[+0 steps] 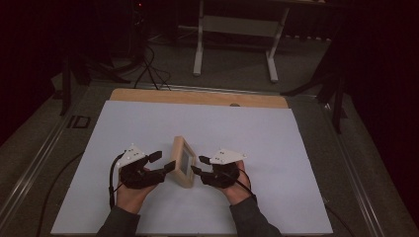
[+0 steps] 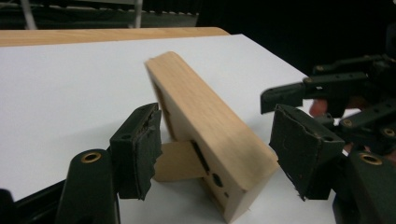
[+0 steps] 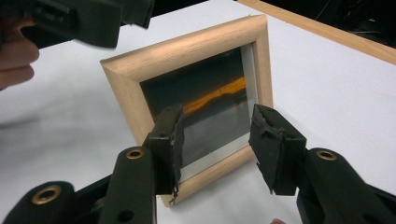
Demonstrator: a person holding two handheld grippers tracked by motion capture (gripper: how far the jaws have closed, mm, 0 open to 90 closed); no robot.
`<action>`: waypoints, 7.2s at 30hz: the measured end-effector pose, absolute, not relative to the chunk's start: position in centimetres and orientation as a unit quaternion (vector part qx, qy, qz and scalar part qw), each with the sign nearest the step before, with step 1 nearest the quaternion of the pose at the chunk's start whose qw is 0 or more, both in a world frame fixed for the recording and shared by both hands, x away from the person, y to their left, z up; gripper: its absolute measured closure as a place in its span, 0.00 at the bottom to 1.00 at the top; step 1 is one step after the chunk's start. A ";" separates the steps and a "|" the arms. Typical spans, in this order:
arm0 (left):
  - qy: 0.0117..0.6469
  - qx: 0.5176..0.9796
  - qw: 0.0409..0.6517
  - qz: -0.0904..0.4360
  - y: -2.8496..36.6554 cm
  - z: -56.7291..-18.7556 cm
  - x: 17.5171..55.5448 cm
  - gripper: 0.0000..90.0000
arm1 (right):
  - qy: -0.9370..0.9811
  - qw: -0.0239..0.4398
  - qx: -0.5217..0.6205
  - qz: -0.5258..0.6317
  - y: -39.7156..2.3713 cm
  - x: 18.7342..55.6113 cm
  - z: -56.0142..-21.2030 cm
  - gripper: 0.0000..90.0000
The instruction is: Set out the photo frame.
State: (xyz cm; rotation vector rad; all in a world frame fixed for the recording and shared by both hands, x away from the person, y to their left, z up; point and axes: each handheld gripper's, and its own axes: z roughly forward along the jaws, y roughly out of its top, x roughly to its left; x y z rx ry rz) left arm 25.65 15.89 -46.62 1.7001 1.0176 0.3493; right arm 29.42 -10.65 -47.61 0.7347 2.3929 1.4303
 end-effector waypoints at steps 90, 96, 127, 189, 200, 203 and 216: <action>0.369 0.775 0.499 0.123 10.9 -47.5 25.2 0.66 | 0.765 0.200 0.295 0.537 -14.8 29.8 -44.3 0.99; 0.365 0.776 0.500 0.121 10.6 -47.6 25.1 0.66 | 0.766 0.199 0.296 0.534 -14.7 29.9 -44.5 0.99; 0.310 0.801 0.497 0.123 8.7 -47.7 24.0 0.64 | 0.777 0.193 0.301 0.518 -14.6 30.5 -45.7 0.99; 0.404 0.771 0.467 0.155 10.8 -49.0 26.4 0.62 | 0.800 0.152 0.279 0.508 -17.0 30.1 -45.2 0.56; 0.405 0.771 0.467 0.157 10.8 -49.0 26.5 0.62 | 0.820 0.130 0.264 0.491 -16.6 30.7 -46.6 0.44; 0.405 0.770 0.467 0.157 10.8 -49.0 26.5 0.62 | 0.827 0.127 0.254 0.485 -16.3 31.0 -47.2 0.41; 0.403 0.772 0.464 0.158 10.8 -49.0 26.8 0.63 | 0.834 0.127 0.248 0.476 -16.2 31.7 -48.4 0.48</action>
